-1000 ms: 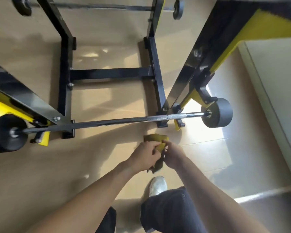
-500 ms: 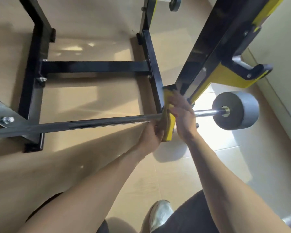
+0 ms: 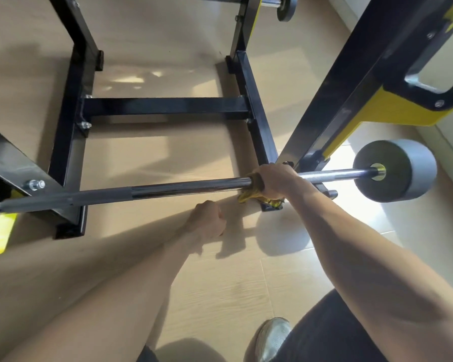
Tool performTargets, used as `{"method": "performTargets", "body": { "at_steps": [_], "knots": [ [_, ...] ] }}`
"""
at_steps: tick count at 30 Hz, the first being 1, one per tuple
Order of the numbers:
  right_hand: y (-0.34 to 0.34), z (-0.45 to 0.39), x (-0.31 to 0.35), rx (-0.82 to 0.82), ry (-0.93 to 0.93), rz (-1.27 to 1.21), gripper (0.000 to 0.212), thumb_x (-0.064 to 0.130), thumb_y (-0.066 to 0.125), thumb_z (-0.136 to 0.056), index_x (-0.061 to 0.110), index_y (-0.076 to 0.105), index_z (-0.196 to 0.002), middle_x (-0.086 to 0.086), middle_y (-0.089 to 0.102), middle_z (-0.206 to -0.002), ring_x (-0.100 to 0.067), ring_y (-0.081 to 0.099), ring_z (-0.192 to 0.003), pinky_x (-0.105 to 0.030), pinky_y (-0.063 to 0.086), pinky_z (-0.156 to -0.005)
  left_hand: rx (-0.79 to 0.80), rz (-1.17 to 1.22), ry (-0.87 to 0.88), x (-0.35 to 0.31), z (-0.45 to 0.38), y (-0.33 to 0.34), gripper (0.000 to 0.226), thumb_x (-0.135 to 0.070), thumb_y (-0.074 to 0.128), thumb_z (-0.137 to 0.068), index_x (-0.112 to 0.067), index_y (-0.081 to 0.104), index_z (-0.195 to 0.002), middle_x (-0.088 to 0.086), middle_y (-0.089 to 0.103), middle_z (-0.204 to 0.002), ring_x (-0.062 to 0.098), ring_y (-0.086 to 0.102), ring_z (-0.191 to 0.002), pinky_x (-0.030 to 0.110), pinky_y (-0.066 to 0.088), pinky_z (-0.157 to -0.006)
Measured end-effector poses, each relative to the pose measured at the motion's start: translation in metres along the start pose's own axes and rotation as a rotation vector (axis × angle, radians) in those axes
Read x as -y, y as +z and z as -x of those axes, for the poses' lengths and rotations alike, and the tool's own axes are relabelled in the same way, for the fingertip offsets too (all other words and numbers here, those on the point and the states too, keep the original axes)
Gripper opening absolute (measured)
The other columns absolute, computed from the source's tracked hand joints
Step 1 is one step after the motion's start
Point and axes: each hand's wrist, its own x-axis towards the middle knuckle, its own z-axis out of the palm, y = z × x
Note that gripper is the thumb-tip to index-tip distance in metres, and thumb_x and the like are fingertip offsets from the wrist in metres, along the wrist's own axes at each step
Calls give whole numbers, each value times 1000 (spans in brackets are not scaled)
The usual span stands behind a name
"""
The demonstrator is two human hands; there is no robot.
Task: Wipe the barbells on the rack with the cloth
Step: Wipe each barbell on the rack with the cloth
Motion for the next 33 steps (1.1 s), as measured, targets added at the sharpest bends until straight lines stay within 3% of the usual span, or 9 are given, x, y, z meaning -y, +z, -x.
{"method": "performTargets", "body": {
  "at_steps": [4, 7, 10, 13, 16, 21, 25, 29, 33],
  "knots": [
    [3, 8, 4, -71, 0, -37, 18, 38, 69, -89, 27, 57, -97, 11, 59, -73, -10, 60, -69, -24, 43, -60, 185, -183, -76, 12, 16, -33, 34, -20, 44, -95, -5, 73, -88, -2, 73, -63, 18, 66, -62, 24, 49, -57],
    [1, 9, 25, -113, -14, -33, 22, 35, 69, -88, 24, 56, -102, 7, 63, -83, -19, 65, -80, -34, 53, -72, 145, -136, -79, 18, 16, -49, 30, -19, 43, -92, -8, 71, -88, 4, 77, -76, 22, 67, -69, 27, 48, -62],
    [-4, 2, 67, -148, -92, 36, 29, 35, 66, -87, 19, 54, -108, -1, 67, -98, -28, 64, -88, -34, 46, -71, 89, -102, -53, 18, 16, -49, 26, -22, 46, -95, -10, 69, -92, 5, 76, -80, 21, 63, -63, 27, 50, -60],
    [-9, -7, 111, -185, -195, 46, 25, 32, 62, -92, 17, 53, -110, -3, 67, -95, -25, 57, -76, -32, 39, -66, 121, -73, -86, 24, 15, -44, 23, -27, 49, -97, -12, 66, -100, 5, 74, -87, 18, 70, -70, 30, 59, -65],
    [-11, -15, 138, -174, -243, 59, 28, 28, 62, -93, 14, 53, -116, -5, 67, -97, -23, 62, -80, -35, 51, -71, 119, 290, -240, 36, 19, -42, 15, -18, 53, -97, -7, 60, -104, 13, 73, -97, 22, 74, -81, 33, 63, -70],
    [-18, -30, 191, -200, -342, 135, 26, 22, 55, -95, 10, 50, -118, -8, 67, -104, -29, 64, -88, -34, 37, -64, -142, 1202, -412, 55, 30, -50, 28, 13, 44, -87, 1, 63, -105, 24, 72, -101, 29, 71, -85, 32, 62, -75],
    [-22, -40, 241, -219, -415, 121, 20, 20, 51, -99, 10, 50, -115, -8, 66, -102, -25, 51, -73, -33, 35, -65, -345, 1368, -475, 83, 40, -67, 29, 16, 46, -80, -1, 63, -95, 18, 68, -94, 26, 66, -91, 37, 56, -89],
    [-28, -50, 282, -240, -514, 148, 15, 17, 45, -100, 8, 48, -111, -10, 67, -101, -29, 64, -84, -35, 35, -63, -432, 1511, -474, 112, 52, -89, 45, 18, 45, -76, 7, 61, -116, 23, 67, -116, 28, 65, -109, 36, 56, -92],
    [-33, -55, 308, -232, -532, 137, 17, 15, 38, -101, 7, 48, -112, -12, 67, -103, -33, 64, -88, -37, 35, -64, -498, 1610, -497, 127, 64, -109, 50, 18, 43, -74, 7, 59, -120, 24, 66, -117, 31, 65, -109, 39, 57, -91]
  ]
}}
